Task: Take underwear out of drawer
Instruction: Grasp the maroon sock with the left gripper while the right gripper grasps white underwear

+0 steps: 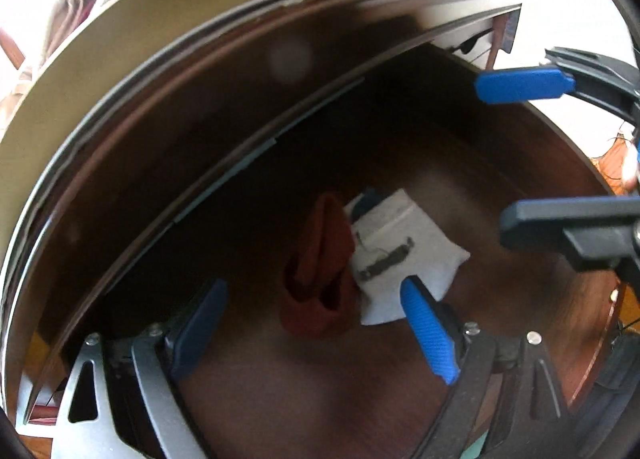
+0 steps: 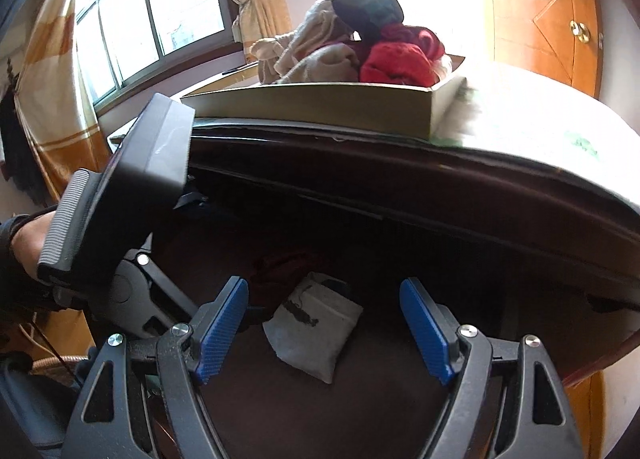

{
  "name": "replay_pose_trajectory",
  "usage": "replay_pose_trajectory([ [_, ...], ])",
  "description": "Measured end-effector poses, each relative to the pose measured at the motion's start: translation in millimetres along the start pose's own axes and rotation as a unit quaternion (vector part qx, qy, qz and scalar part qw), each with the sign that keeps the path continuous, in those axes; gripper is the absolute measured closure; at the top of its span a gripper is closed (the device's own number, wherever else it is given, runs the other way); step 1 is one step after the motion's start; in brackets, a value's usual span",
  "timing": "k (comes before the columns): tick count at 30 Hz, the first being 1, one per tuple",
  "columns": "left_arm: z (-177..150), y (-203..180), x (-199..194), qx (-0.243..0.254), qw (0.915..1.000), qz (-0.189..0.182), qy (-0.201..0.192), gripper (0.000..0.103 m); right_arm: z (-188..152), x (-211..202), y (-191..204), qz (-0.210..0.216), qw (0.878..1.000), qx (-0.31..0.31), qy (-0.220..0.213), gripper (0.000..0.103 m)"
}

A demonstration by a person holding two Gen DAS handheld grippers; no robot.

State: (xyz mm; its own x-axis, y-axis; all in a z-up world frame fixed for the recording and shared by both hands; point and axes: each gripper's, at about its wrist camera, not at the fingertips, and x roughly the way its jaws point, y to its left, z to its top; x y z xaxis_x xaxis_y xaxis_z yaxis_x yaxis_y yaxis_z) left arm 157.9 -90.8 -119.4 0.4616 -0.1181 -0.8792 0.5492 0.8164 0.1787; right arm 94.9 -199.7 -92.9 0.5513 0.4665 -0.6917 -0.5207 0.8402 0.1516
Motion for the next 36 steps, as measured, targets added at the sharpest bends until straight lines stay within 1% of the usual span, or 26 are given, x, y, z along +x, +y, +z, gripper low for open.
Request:
replay_pose_trajectory([
  [2, 4.2, 1.5, 6.2, 0.005, 0.9999, -0.002, 0.010, 0.016, 0.4, 1.2, -2.7, 0.001, 1.000, 0.008, 0.004, 0.023],
  [4, 7.2, 0.6, 12.7, 0.010, 0.9998, -0.002, 0.019, 0.023, 0.2, 3.4, -4.1, 0.002, 1.000, 0.012, 0.011, 0.023],
  [5, 7.9, 1.2, 16.5, 0.013, 0.9995, -0.004, 0.027, 0.029, 0.3, 4.9, -4.7, 0.002, 1.000, 0.013, 0.019, 0.023],
  [6, 8.9, 1.1, 19.4, 0.014, 0.9994, -0.007, 0.032, 0.038, 0.6, 6.8, -5.1, 0.002, 1.000, 0.013, 0.024, 0.023],
  [7, 9.5, 2.9, 22.9, 0.015, 0.9991, -0.013, 0.037, 0.045, 1.0, 9.0, -5.1, 0.002, 0.999, 0.013, 0.031, 0.023],
  [8, 9.5, 4.0, 26.2, 0.015, 0.9987, -0.022, 0.044, 0.061, 0.9, 10.7, -3.9, 0.001, 0.999, 0.012, 0.037, 0.023],
  [9, 9.7, 5.4, 28.8, 0.014, 0.9981, -0.030, 0.051, 0.070, 1.0, 12.6, -3.5, 0.001, 0.999, 0.012, 0.044, 0.023],
  [10, 9.0, 7.2, 27.8, 0.011, 0.9980, -0.036, 0.051, 0.071, 1.1, 14.2, -3.1, 0.000, 0.999, 0.011, 0.049, 0.023],
  [11, 10.1, 12.5, 27.1, 0.009, 0.9979, -0.041, 0.050, 0.074, 1.3, 16.0, -2.5, 0.000, 0.998, 0.010, 0.056, 0.023],
  [12, 8.9, 14.7, 24.4, 0.007, 0.9978, -0.043, 0.050, 0.075, 1.7, 18.0, -1.9, -0.001, 0.998, 0.008, 0.063, 0.023],
  [14, 4.2, 21.6, 15.4, 0.002, 0.9985, -0.036, 0.042, 0.076, 2.2, 23.3, -0.3, -0.002, 0.997, 0.004, 0.081, 0.023],
  [16, 0.1, 28.5, 6.6, -0.008, 0.9989, -0.032, 0.032, 0.076, 1.5, 29.9, 3.0, -0.005, 0.994, -0.008, 0.113, 0.023],
  [20, -11.8, 47.2, -9.8, -0.053, 0.9981, -0.031, 0.010, 0.076, 2.5, 46.5, 13.6, -0.012, 0.986, -0.040, 0.164, 0.023],
  [23, -22.0, 63.0, -18.7, -0.091, 0.9952, -0.036, -0.007, 0.076, 2.9, 56.7, 19.8, -0.011, 0.980, -0.056, 0.192, 0.023],
  [26, -29.3, 74.3, -25.6, -0.123, 0.9911, -0.044, -0.023, 0.076, 6.0, 67.5, 22.1, -0.013, 0.975, -0.062, 0.215, 0.023],
  [28, -31.6, 78.7, -27.1, -0.134, 0.9894, -0.048, -0.028, 0.076, 8.3, 76.0, 24.0, -0.016, 0.971, -0.062, 0.228, 0.023],
  [31, -33.8, 88.4, -29.1, -0.153, 0.9854, -0.062, -0.040, 0.076, 12.3, 87.5, 26.1, -0.013, 0.968, -0.058, 0.243, 0.023],
  [32, -17.5, 95.8, -21.1, -0.157, 0.9846, -0.066, -0.041, 0.076, 13.1, 90.9, 26.6, -0.012, 0.967, -0.057, 0.249, 0.023],
  [33, -24.6, 96.5, -14.3, -0.161, 0.9836, -0.070, -0.042, 0.076, 14.4, 95.0, 26.1, -0.013, 0.966, -0.056, 0.252, 0.023],
  [36, -31.2, 101.4, -18.8, -0.170, 0.9809, -0.077, -0.054, 0.076, 14.2, 102.5, 27.0, -0.012, 0.964, -0.053, 0.261, 0.023],
])
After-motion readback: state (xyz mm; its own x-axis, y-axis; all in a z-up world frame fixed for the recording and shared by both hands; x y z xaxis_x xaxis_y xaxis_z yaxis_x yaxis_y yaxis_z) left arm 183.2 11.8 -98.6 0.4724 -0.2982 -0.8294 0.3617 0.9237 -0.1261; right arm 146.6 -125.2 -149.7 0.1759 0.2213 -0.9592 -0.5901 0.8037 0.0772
